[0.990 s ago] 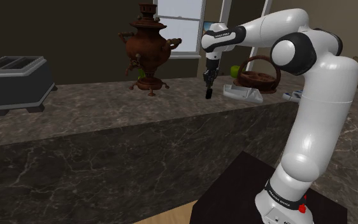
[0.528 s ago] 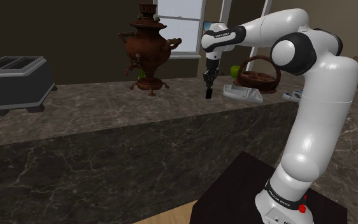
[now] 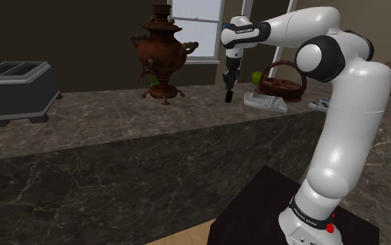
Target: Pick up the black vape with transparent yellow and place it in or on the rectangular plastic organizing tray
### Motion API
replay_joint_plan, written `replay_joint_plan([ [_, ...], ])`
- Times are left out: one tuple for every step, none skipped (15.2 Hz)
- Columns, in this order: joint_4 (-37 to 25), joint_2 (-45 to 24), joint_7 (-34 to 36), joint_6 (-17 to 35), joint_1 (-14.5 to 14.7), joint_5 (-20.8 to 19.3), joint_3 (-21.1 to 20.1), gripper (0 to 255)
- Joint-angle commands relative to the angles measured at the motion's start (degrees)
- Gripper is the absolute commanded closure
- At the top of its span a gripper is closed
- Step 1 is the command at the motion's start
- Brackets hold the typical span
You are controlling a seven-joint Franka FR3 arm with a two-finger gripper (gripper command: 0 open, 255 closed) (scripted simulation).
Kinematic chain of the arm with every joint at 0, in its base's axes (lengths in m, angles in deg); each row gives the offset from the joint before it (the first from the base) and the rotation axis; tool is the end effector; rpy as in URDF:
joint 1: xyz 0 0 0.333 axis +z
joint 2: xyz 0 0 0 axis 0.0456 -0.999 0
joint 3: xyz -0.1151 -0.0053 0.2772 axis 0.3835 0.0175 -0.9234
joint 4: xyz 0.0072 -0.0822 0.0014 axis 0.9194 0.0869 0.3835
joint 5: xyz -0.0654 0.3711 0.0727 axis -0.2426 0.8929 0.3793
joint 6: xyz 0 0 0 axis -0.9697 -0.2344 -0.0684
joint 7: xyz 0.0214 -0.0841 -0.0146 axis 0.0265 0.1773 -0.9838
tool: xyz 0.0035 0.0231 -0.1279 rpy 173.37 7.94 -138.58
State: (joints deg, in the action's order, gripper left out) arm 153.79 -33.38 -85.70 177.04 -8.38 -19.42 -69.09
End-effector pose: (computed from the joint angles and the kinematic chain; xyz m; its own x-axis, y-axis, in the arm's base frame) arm 0.5600 -0.2342 0.5042 0.9999 -0.0048 -0.0108 -0.0043 -0.9990 0.0442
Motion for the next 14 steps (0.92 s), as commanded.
replay_joint_plan([
  [-1.6, 0.0, -0.1, -1.6, -0.1, 0.0, 0.0, 255],
  [-2.5, -0.1, -0.1, -2.4, -0.1, 0.0, 0.0, 255],
  [-3.4, -0.2, -0.1, -3.2, -0.1, 0.1, 0.1, 255],
  [-4.3, -0.3, -0.2, -4.0, -0.2, 0.1, 0.1, 255],
  [-5.3, -0.5, -0.2, -4.9, -0.2, 0.2, 0.1, 255],
  [-6.3, -0.6, -0.3, -5.7, -0.3, 0.2, 0.1, 255],
  [-7.3, -0.8, -0.3, -6.5, -0.3, 0.3, 0.1, 255],
  [-8.3, -1.0, -0.4, -7.4, -0.4, 0.3, 0.2, 255],
  [-9.4, -1.2, -0.5, -8.3, -0.5, 0.4, 0.2, 255],
  [-10.5, -1.4, -0.5, -9.1, -0.5, 0.5, 0.2, 255],
  [-11.6, -1.7, -0.6, -10.0, -0.6, 0.6, 0.2, 255],
  [-12.8, -2.0, -0.7, -10.9, -0.7, 0.7, 0.2, 255],
  [-14.0, -2.3, -0.7, -11.8, -0.8, 0.8, 0.3, 255],
  [-15.3, -2.6, -0.8, -12.8, -0.9, 0.9, 0.3, 255],
])
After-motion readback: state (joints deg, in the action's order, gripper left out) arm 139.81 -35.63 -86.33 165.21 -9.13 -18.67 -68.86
